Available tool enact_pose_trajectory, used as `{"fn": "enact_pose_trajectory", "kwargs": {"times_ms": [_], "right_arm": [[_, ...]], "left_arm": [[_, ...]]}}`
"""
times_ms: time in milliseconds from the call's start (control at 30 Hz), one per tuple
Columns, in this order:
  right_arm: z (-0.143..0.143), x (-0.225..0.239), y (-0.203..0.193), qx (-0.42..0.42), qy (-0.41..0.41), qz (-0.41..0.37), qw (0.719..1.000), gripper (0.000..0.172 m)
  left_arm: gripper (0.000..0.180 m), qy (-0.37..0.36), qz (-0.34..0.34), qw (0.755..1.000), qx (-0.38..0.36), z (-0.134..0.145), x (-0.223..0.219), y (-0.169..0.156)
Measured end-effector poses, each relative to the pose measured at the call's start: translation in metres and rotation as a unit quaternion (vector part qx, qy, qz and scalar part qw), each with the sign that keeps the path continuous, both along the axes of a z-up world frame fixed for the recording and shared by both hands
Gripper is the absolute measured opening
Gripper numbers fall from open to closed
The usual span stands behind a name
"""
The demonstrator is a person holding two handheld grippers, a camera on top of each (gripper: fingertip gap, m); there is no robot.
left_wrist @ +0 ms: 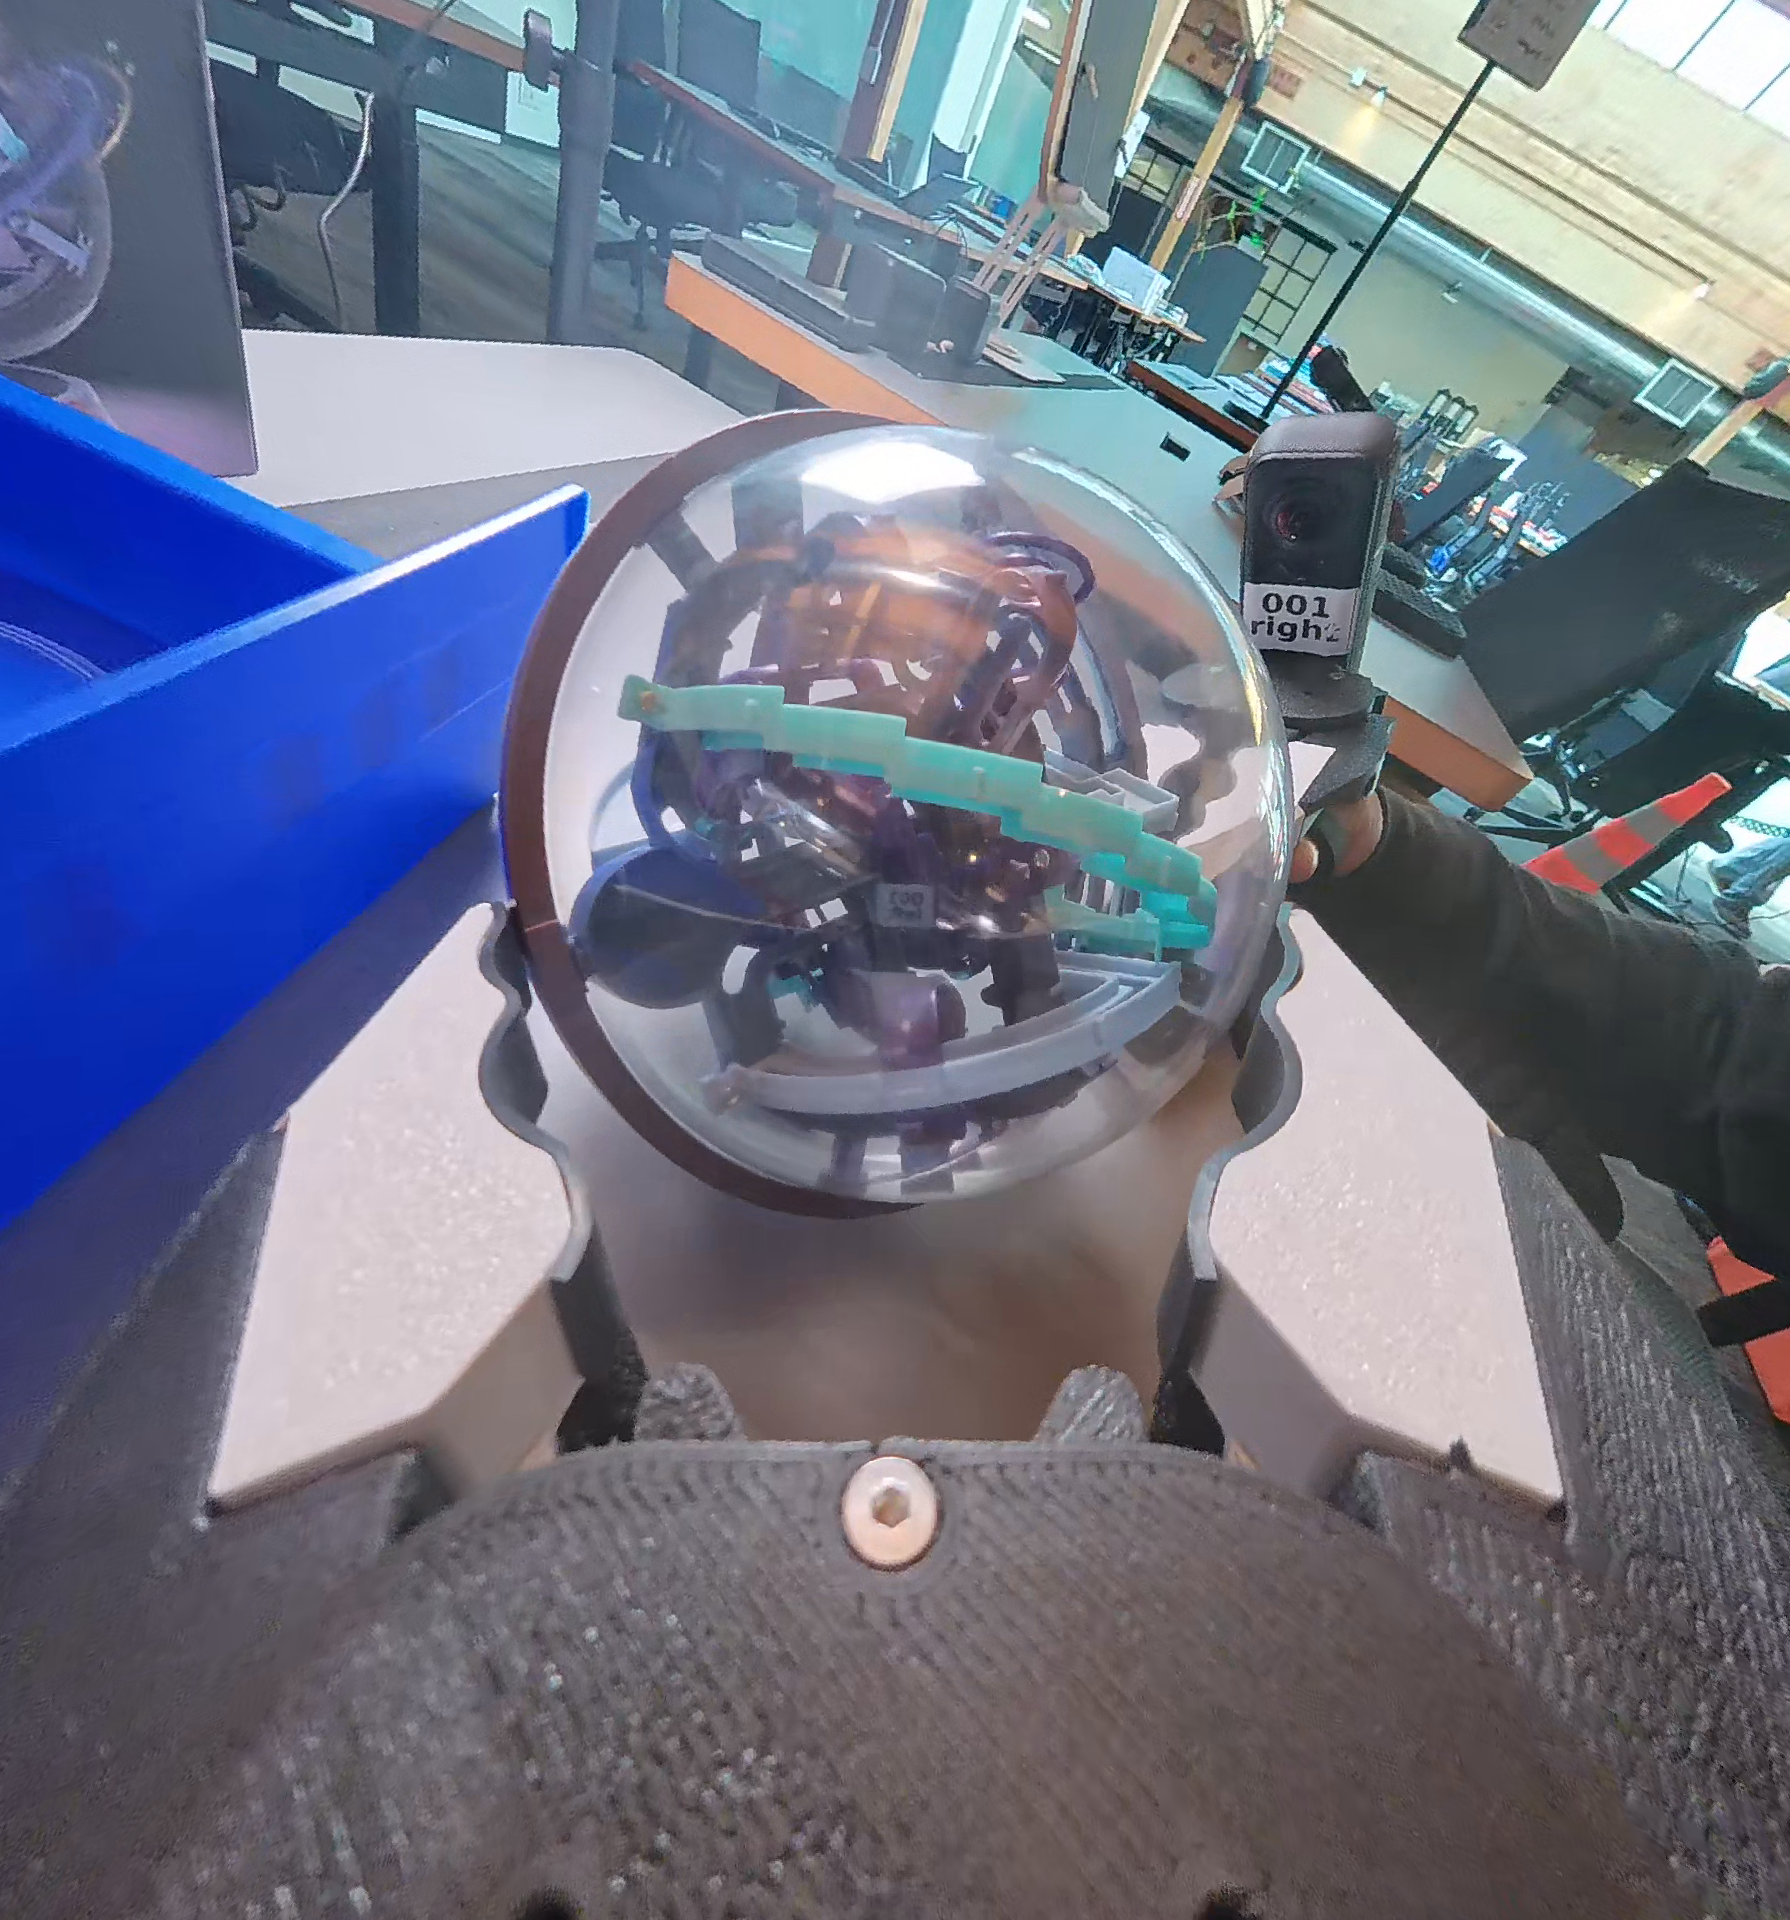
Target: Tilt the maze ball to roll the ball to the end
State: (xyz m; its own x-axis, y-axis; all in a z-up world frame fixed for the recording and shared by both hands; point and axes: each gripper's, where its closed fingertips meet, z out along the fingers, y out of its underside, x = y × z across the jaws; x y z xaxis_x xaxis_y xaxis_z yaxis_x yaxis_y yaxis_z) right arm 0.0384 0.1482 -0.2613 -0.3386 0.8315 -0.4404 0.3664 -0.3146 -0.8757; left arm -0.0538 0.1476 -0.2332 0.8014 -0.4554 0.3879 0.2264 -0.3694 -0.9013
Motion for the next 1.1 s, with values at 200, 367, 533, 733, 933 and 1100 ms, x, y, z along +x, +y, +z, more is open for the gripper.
{"fn": "enact_pose_trajectory", "kwargs": {"times_ms": [200, 367, 533, 733, 933, 1100], "right_arm": [[0.000, 0.000, -0.004, 0.001, -0.002, 0.012, 1.000, 0.006], [-0.001, -0.001, -0.004, -0.003, -0.004, 0.014, 1.000, 0.006], [0.002, -0.002, -0.011, 0.024, 0.013, 0.023, 0.999, 0.006], [-0.002, -0.001, -0.033, 0.143, 0.038, 0.050, 0.988, 0.003], [0.003, 0.001, -0.043, 0.169, 0.065, 0.060, 0.982, 0.001], [0.012, 0.003, -0.050, 0.166, 0.087, 0.070, 0.980, 0.000]], "left_arm": [[0.135, -0.001, 0.002, 1.000, -0.007, 0.002, 0.000, -0.001], [0.135, -0.032, 0.009, 0.999, -0.033, -0.002, -0.003, 0.001], [0.135, -0.053, -0.012, 0.998, -0.029, -0.002, -0.005, -0.002], [0.135, -0.048, -0.089, 0.995, 0.020, -0.006, -0.003, -0.016], [0.134, -0.087, -0.107, 0.990, 0.015, -0.004, -0.002, -0.018], [0.134, -0.141, -0.118, 0.983, -0.008, -0.004, -0.001, -0.017]]}}
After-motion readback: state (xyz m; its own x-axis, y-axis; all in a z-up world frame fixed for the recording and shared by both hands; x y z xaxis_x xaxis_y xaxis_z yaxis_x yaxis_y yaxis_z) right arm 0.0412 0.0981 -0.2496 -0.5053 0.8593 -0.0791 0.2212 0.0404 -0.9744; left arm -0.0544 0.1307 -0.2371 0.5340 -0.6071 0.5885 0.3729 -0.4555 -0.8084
